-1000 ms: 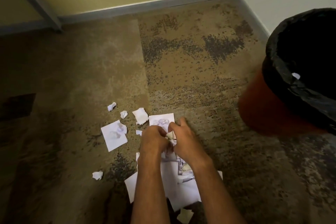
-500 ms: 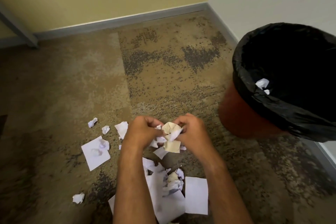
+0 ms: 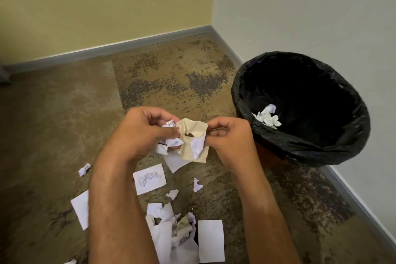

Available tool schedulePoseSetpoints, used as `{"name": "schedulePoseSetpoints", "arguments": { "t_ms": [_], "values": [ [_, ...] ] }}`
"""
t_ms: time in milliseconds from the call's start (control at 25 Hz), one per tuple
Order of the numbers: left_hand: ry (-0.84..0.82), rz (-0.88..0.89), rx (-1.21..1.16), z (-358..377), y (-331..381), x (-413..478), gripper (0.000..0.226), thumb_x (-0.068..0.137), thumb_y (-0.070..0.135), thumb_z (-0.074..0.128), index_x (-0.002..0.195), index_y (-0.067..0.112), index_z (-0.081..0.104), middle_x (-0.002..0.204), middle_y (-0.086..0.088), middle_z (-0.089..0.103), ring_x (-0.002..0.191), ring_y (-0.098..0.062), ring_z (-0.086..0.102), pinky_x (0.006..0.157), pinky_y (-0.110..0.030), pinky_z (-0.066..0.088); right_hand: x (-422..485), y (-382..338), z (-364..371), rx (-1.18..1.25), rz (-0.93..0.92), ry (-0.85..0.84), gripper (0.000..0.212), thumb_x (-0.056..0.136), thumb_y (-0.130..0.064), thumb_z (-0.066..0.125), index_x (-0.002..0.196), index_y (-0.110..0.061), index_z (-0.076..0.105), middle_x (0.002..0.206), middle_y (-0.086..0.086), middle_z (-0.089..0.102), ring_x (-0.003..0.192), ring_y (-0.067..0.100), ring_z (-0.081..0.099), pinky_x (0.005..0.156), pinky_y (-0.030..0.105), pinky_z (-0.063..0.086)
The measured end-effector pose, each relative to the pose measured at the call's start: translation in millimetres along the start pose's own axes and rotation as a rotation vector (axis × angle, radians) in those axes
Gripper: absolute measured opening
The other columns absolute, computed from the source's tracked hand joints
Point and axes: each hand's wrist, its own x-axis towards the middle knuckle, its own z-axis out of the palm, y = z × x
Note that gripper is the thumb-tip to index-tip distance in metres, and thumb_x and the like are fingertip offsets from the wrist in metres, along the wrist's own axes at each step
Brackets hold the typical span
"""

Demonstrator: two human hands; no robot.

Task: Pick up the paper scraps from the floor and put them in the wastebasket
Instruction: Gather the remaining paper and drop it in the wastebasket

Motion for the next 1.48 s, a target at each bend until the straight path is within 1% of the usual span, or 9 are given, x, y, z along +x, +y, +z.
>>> {"name": "schedulePoseSetpoints", "arguments": {
  "t_ms": [120, 240, 440, 600, 800, 880, 1000, 1320, 1480],
  "values": [
    [-0.036, 0.01, -0.047, 1.8, 29.8, -6.7, 0.018, 0.083, -0.014, 0.079, 0.09, 0.002, 0.082, 0.08, -0.017, 0.082, 0.059, -0.018, 0.077, 0.046, -0.026, 0.06, -6.3, -28.9, -13.5, 0.062, -0.011, 0.007, 0.021, 0.074, 0.015, 0.084, 0.085, -0.003, 0.082, 0.074, 0.014, 0.081, 0.068, 0.022, 0.076, 0.063, 0.037, 0.062],
    [-0.072, 0.021, -0.031, 9.6, 48.7, -3.8, 0.016, 0.083, -0.011, 0.08, 0.087, 0.005, 0.084, 0.086, -0.02, 0.083, 0.065, -0.023, 0.08, 0.064, -0.039, 0.069, -8.1, -53.8, -29.2, 0.028, -0.041, 0.046, 0.019, 0.072, 0.01, 0.087, 0.082, -0.006, 0.083, 0.073, 0.011, 0.08, 0.067, 0.021, 0.074, 0.064, 0.042, 0.063],
    [-0.183, 0.076, 0.02, 51.0, 96.2, 20.5, 0.017, 0.089, -0.012, 0.076, 0.095, 0.003, 0.082, 0.081, -0.016, 0.083, 0.061, -0.02, 0.08, 0.048, -0.023, 0.059, -3.7, -91.7, -83.3, -0.072, 0.013, 0.184, 0.022, 0.07, 0.011, 0.087, 0.08, -0.008, 0.084, 0.077, 0.009, 0.081, 0.067, 0.014, 0.072, 0.069, 0.042, 0.065],
    [-0.278, 0.174, 0.035, 104.8, 135.4, 35.1, 0.019, 0.086, -0.012, 0.08, 0.096, 0.005, 0.082, 0.082, -0.013, 0.083, 0.066, -0.019, 0.081, 0.052, -0.022, 0.06, -1.0, -110.1, -139.5, -0.06, -0.003, 0.297, 0.027, 0.065, 0.011, 0.09, 0.072, -0.014, 0.083, 0.075, 0.009, 0.081, 0.068, 0.02, 0.074, 0.07, 0.042, 0.062],
    [-0.185, 0.302, 0.058, 175.7, 136.8, 61.0, 0.02, 0.083, -0.004, 0.085, 0.094, 0.013, 0.084, 0.084, -0.006, 0.082, 0.069, -0.019, 0.08, 0.061, -0.028, 0.065, 18.3, -94.9, -186.8, -0.204, -0.073, 0.568, 0.024, 0.071, 0.002, 0.088, 0.08, -0.019, 0.082, 0.072, -0.001, 0.078, 0.066, 0.014, 0.072, 0.066, 0.032, 0.058],
    [-0.146, 0.333, 0.136, 195.9, 121.5, 67.4, 0.019, 0.081, 0.005, 0.089, 0.091, 0.021, 0.085, 0.082, 0.001, 0.082, 0.077, -0.02, 0.081, 0.071, -0.037, 0.069, 24.0, -79.2, -192.4, -0.269, -0.054, 0.567, 0.02, 0.08, -0.004, 0.082, 0.086, -0.023, 0.083, 0.077, -0.004, 0.079, 0.073, 0.013, 0.076, 0.069, 0.038, 0.065],
    [-0.119, 0.327, 0.233, 205.8, 103.1, 72.0, 0.02, 0.08, 0.01, 0.09, 0.092, 0.025, 0.085, 0.08, 0.004, 0.082, 0.081, -0.016, 0.08, 0.078, -0.04, 0.069, 26.4, -55.0, -192.4, -0.293, -0.02, 0.512, 0.018, 0.093, -0.011, 0.075, 0.094, -0.027, 0.083, 0.086, -0.006, 0.081, 0.084, 0.014, 0.079, 0.081, 0.047, 0.068],
    [-0.123, 0.316, 0.274, 188.2, 82.2, 79.0, 0.033, 0.083, 0.005, 0.089, 0.107, 0.026, 0.083, 0.093, 0.007, 0.082, 0.094, -0.007, 0.077, 0.093, -0.038, 0.066, 17.8, -28.2, -172.6, -0.338, -0.105, 0.525, 0.032, 0.1, 0.001, 0.061, 0.093, -0.023, 0.082, 0.091, -0.006, 0.079, 0.085, 0.012, 0.078, 0.085, 0.044, 0.067],
    [-0.09, 0.329, 0.207, 172.1, 73.5, 73.1, 0.034, 0.083, 0.002, 0.087, 0.106, 0.026, 0.083, 0.094, 0.006, 0.083, 0.094, -0.008, 0.079, 0.096, -0.039, 0.065, 15.9, -30.0, -160.4, -0.26, -0.183, 0.541, 0.026, 0.1, 0.0, 0.065, 0.096, -0.019, 0.082, 0.09, -0.003, 0.08, 0.083, 0.011, 0.08, 0.084, 0.045, 0.068]
  ]
}}
